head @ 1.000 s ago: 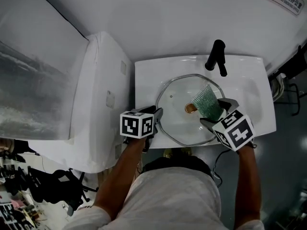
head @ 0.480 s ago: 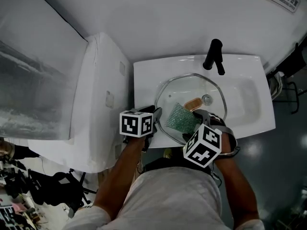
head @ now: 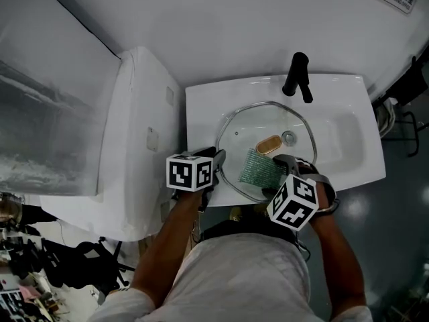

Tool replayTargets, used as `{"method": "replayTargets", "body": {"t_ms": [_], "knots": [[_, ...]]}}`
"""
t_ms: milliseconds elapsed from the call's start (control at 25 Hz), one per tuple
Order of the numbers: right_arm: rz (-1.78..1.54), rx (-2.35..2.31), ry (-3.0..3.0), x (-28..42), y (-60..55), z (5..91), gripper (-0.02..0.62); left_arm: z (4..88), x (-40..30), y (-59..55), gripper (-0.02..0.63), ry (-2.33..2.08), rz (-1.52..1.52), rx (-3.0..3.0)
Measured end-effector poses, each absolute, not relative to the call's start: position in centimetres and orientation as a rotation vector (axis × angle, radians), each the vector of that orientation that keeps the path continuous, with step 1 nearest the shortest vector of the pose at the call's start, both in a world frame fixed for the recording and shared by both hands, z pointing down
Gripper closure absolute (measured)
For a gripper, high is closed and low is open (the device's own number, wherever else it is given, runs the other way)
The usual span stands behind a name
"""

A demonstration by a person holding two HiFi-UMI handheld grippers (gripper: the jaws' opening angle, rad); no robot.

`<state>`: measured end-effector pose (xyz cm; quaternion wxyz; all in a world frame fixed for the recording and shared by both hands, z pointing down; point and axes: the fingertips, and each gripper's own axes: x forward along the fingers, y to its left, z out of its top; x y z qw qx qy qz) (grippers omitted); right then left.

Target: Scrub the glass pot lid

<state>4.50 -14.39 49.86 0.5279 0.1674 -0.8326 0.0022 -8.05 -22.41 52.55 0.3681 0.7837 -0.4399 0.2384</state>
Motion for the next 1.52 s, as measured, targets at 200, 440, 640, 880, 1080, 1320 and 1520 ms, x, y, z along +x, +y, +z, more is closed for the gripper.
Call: {"method": "replayTargets", "body": {"t_ms": [200,440,640,880,1080,1320,1520], "knots": [[0.13,0.483,-2.075,7.7,-14.9,49.0,0.247,52.4,-8.0,-22.5,0.474,-1.136,0.618,2.015],[0.318,0.666,-2.096,12.6,-16.4,49.2,0.247,52.6,-8.0,-22.5,0.474,-1.144,0.624,2.004],[0.479,0.791,-2.134,14.7,-17.5,49.2,0.247,52.6,-8.1,-22.5,0.474,-1.155,0.626,1.998],[0.425,0.828,-2.165,14.4,-16.8,47.3,0.247,52.4,-8.0,-22.5,0.474,-1.16,0.616,2.0],[0.133,0.677,-2.07,10.7,-14.3,45.0,0.247,52.5,-8.1,-22.5,0.474,-1.168,0.606,1.993],[0.003,0.48,-1.977,6.2,-11.6,47.3,0.247,52.6,-8.1,-22.6,0.474,-1.175,0.613,1.988],[-0.021,0.401,-1.918,4.7,-10.5,50.1,0.247,52.4,-7.9,-22.6,0.474,-1.169,0.6,1.99]]}}
